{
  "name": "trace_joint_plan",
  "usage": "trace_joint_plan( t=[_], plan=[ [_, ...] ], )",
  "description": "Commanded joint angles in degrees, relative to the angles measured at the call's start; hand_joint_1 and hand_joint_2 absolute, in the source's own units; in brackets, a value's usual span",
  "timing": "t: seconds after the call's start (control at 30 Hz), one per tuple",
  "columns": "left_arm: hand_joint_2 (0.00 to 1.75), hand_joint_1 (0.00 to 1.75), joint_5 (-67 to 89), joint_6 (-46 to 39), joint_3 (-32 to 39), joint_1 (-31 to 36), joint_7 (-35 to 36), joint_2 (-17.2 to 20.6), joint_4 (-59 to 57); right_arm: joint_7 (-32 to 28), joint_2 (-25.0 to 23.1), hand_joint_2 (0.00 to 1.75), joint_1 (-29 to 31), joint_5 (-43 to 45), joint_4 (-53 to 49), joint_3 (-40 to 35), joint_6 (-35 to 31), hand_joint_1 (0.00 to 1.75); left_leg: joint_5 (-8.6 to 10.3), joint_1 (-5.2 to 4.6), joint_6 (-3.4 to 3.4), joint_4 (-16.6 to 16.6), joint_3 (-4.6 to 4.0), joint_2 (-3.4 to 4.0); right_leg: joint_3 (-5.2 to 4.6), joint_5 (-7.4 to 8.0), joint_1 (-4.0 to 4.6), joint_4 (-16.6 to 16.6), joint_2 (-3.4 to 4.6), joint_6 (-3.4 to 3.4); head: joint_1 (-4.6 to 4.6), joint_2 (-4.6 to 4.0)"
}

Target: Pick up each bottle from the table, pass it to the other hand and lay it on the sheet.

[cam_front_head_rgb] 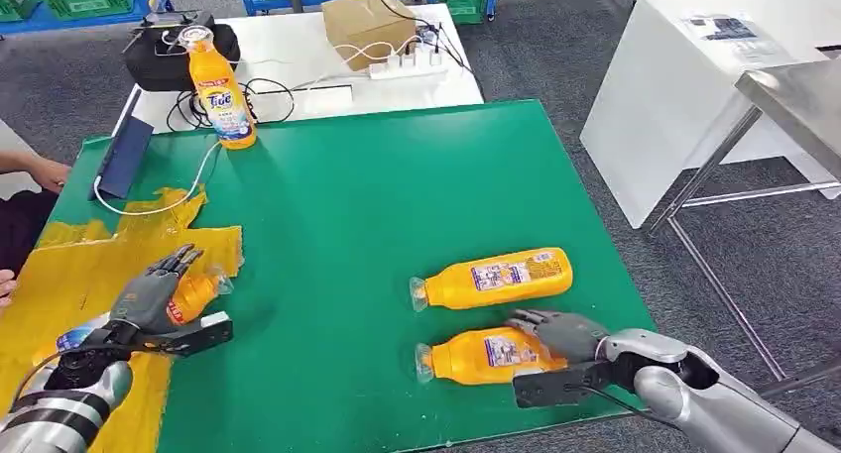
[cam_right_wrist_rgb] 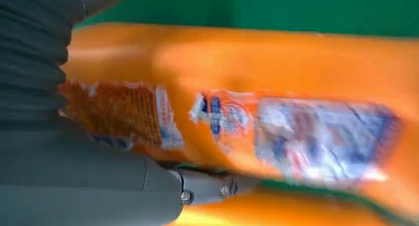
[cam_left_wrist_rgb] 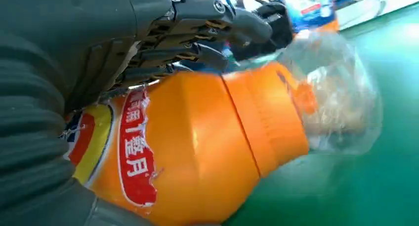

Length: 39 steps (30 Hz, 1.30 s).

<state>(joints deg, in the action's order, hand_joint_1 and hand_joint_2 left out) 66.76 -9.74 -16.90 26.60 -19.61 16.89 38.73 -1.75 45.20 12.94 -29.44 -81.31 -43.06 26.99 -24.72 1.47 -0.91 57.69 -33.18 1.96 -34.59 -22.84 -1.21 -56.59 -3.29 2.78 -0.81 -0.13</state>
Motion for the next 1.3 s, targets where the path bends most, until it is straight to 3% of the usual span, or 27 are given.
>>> trace_joint_plan(
  t=[0.03,0.33,0.7,0.8,0.87,0.93,0.97,1.0,1.03,1.1,1.13,1.2,1.23,1.3],
  plan=[
    [1.75,0.0,-22.1,11.6,3.2,5.3,-11.1,-10.1,-0.7,1.9,6.5,1.75,-9.0,-2.9,5.3,-12.2,-2.0,1.75,0.12,0.07,0.26,-0.1,-0.16,-0.89,0.15,0.01,0.1,0.3,-0.47,-0.03,0.03,0.0],
    [1.75,0.0,-26.6,13.8,2.7,3.0,-10.7,-8.8,3.9,2.3,4.6,1.75,-8.3,-4.2,6.9,-11.9,-2.6,1.75,-0.53,0.41,0.23,-0.1,0.67,0.13,1.0,-0.16,0.42,0.9,0.31,0.16,-0.02,0.0],
    [1.75,0.0,-26.6,13.8,2.7,3.0,-10.7,-8.8,3.9,2.3,4.6,1.75,-8.3,-4.2,6.9,-11.9,-2.6,1.75,-0.78,0.42,0.31,-0.1,0.81,0.41,1.15,-0.2,0.43,1.1,0.56,0.17,-0.02,0.0],
    [1.75,0.0,-30.1,15.0,4.4,2.8,-12.3,-9.4,4.1,2.4,4.6,1.75,-8.4,-4.4,6.8,-11.8,-2.7,1.75,-0.71,0.38,0.38,-0.2,0.77,0.19,1.15,-0.19,0.41,1.2,0.5,0.18,-0.02,0.0],
    [1.75,0.0,-39.5,18.3,8.3,0.9,-14.9,-10.0,10.9,2.9,4.6,1.75,-6.2,-6.7,6.6,-11.8,-4.3,1.75,-0.74,0.4,0.4,-0.2,0.81,0.18,1.2,-0.24,0.42,1.2,0.5,0.25,-0.02,0.0],
    [1.75,0.0,-50.8,27.0,12.9,-2.8,-10.6,-11.1,22.2,2.2,2.7,1.75,-3.3,-6.4,8.2,-11.3,-2.7,1.75,-0.79,0.38,0.41,-0.1,0.73,0.38,1.07,-0.22,0.41,1.1,0.68,0.27,-0.02,0.0],
    [0.0,0.0,-55.8,29.2,15.2,-4.0,-7.2,-11.9,25.7,2.3,-0.5,1.75,-3.8,-5.1,10.5,-8.7,-4.0,1.75,-0.77,0.37,0.44,-0.1,0.7,0.36,1.04,-0.2,0.4,1.1,0.72,0.25,-0.02,0.0],
    [0.0,0.0,-59.9,30.3,17.2,-5.9,-5.7,-12.2,29.4,2.5,-4.8,1.75,-3.9,-4.3,13.7,-6.0,-6.5,1.75,-0.82,0.43,0.38,0.0,0.76,0.58,1.11,-0.18,0.45,1.1,0.82,0.28,-0.02,0.0],
    [0.0,0.0,-64.7,31.3,20.0,-9.3,-4.4,-12.0,34.7,1.3,-12.8,1.75,-3.6,-1.3,18.8,-0.8,-11.5,1.75,-0.8,0.42,0.42,-0.1,0.76,0.54,1.1,-0.15,0.45,1.2,0.91,0.26,0.0,0.0],
    [0.0,0.0,-70.0,32.8,24.4,-16.1,-3.2,-11.4,43.0,-3.4,-24.4,1.75,-2.7,2.0,21.6,6.9,-21.0,1.75,-0.76,0.52,0.37,-0.4,1.0,0.99,1.4,0.06,0.54,1.5,1.41,0.23,-0.02,0.0],
    [0.0,0.0,-72.8,34.6,27.5,-21.0,-2.9,-11.5,47.9,-6.0,-30.5,1.75,-3.4,4.6,17.7,11.8,-24.5,1.75,-0.71,0.52,0.41,-0.5,1.03,1.17,1.77,0.18,0.53,1.7,1.7,0.19,-0.02,0.0],
    [0.0,0.0,-73.8,37.5,30.5,-24.8,-2.3,-12.9,52.1,-6.4,-35.4,1.75,-5.8,8.2,7.5,16.7,-24.1,1.75,-0.94,0.64,0.26,-0.5,1.12,2.07,1.78,0.3,0.58,1.5,2.45,-0.02,-0.04,0.0],
    [1.75,0.0,-84.4,46.7,29.9,-25.9,1.7,-15.3,53.4,-14.8,-40.1,1.75,-6.1,16.1,-0.3,19.6,-21.1,1.75,-1.1,0.8,0.05,-0.4,1.1,2.53,1.69,0.27,0.72,1.3,2.61,-0.09,-0.11,0.0],
    [1.75,0.0,-82.9,45.3,26.0,-26.9,2.9,-18.0,56.7,-6.1,-42.7,1.75,-4.2,15.5,-6.6,17.9,-19.9,1.75,-1.24,0.76,-0.12,-0.2,0.98,3.03,1.26,0.21,0.67,1.0,3.02,-0.16,-0.04,0.0]
  ],
)
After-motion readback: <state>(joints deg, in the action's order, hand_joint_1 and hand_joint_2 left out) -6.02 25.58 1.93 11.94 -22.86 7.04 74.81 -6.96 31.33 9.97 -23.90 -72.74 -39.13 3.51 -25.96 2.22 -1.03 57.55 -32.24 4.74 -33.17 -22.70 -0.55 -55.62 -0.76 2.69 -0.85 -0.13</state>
